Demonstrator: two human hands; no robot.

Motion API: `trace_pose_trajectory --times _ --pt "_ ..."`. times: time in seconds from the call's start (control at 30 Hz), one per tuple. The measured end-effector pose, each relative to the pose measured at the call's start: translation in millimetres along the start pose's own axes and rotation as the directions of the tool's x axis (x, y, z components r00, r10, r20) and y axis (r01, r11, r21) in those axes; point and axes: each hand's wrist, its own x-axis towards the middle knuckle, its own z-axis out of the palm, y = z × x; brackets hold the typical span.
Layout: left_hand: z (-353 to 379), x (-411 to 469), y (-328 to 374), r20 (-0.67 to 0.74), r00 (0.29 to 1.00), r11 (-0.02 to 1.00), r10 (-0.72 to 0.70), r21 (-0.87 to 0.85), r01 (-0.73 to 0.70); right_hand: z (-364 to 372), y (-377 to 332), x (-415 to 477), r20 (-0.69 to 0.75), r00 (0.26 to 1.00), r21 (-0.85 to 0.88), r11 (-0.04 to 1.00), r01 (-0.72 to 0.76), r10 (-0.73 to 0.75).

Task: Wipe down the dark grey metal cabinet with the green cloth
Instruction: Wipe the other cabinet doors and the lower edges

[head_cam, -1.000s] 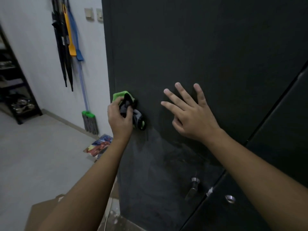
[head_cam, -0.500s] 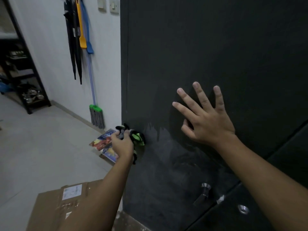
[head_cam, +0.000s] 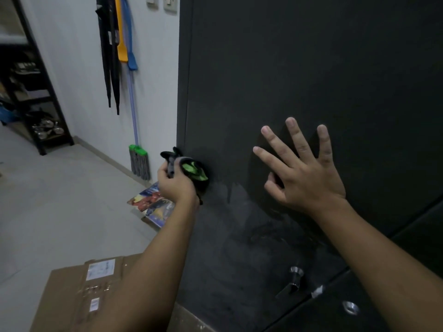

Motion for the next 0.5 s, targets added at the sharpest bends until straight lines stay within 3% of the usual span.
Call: trace_pose_trajectory --times 0.1,0.33,0.43,0.5 --pt "-4.5 25.7 2.2 0.013 0.999 0.995 -0.045 0.086 0.043 1.4 -0.4 0.3 -0.005 1.0 0.001 1.0 -0.013 0.013" --pt "-36.8 0.9 -55.0 0.192 0.98 0.907 0.054 0.402 -0.129 1.5 -1.8 -0.3 -0.001 1.0 -0.006 1.0 -0.028 0.028" --pt "-43.8 -11.5 -62.8 0.237 0.971 0.909 -0.029 0.41 -0.073 0.3 -1.8 -0.8 0.002 1.0 -0.015 0.999 -0.03 0.03" --pt "-36.0 -17.3 -51.1 0.255 0.966 0.92 0.043 0.368 -0.138 -0.2 -2.0 -0.6 0.008 0.999 -0.016 0.999 -0.031 0.031"
